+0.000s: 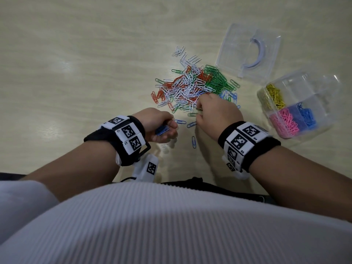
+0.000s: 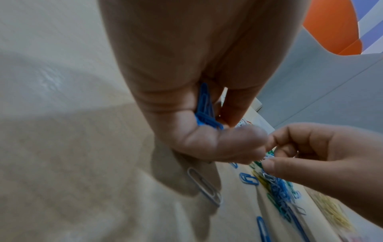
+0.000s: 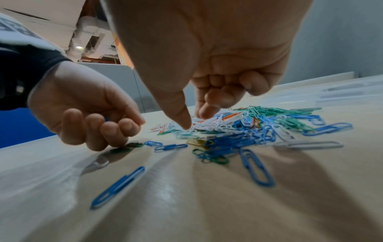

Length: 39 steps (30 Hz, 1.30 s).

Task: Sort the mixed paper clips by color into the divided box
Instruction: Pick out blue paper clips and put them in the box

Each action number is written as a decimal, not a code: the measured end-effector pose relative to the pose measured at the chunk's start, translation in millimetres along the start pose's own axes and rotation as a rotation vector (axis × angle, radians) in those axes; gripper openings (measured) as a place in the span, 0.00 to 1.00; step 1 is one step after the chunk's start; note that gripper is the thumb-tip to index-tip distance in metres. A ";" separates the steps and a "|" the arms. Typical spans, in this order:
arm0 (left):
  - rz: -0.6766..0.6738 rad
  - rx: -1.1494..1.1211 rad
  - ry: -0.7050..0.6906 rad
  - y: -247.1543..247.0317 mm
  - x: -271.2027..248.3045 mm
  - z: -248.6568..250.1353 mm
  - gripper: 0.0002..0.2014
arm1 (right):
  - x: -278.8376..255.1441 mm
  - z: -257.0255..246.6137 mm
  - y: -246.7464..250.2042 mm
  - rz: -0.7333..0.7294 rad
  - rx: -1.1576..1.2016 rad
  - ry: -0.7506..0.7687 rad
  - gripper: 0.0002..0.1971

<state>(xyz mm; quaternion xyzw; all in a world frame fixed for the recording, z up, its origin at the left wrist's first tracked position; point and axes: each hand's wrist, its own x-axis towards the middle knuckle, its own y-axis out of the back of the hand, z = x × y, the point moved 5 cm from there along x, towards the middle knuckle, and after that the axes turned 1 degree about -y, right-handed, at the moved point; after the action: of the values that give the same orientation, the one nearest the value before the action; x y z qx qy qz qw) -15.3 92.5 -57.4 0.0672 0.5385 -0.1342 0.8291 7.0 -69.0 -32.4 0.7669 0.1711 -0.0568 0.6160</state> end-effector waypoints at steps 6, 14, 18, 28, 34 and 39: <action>0.005 -0.002 0.005 -1.6 0.1 -0.8 0.17 | -2.3 -19.8 -16.6 -0.151 -0.173 0.172 0.11; 0.032 -0.040 -0.055 -7.9 2.8 2.1 0.12 | -10.6 -39.0 1.8 -0.087 0.106 0.239 0.09; -0.026 -0.098 -0.053 -9.6 1.5 2.5 0.11 | -8.9 -42.7 0.7 -0.095 0.215 0.234 0.08; 0.013 -0.035 0.018 0.2 -2.3 -5.3 0.18 | 1.3 -35.8 -21.2 -0.185 -0.149 0.181 0.12; 0.015 -0.015 0.004 -5.4 -1.0 -1.3 0.18 | -8.8 -31.1 -3.1 -0.125 -0.033 0.168 0.12; 0.011 0.002 -0.035 -12.7 0.3 1.2 0.09 | -24.1 -48.2 3.4 -0.163 0.052 0.342 0.11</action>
<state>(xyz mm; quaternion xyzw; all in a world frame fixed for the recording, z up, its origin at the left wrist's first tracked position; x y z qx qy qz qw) -17.8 80.0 -56.8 0.0685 0.5233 -0.1311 0.8392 -20.4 -27.8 -10.8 0.7646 0.3334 0.0200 0.5512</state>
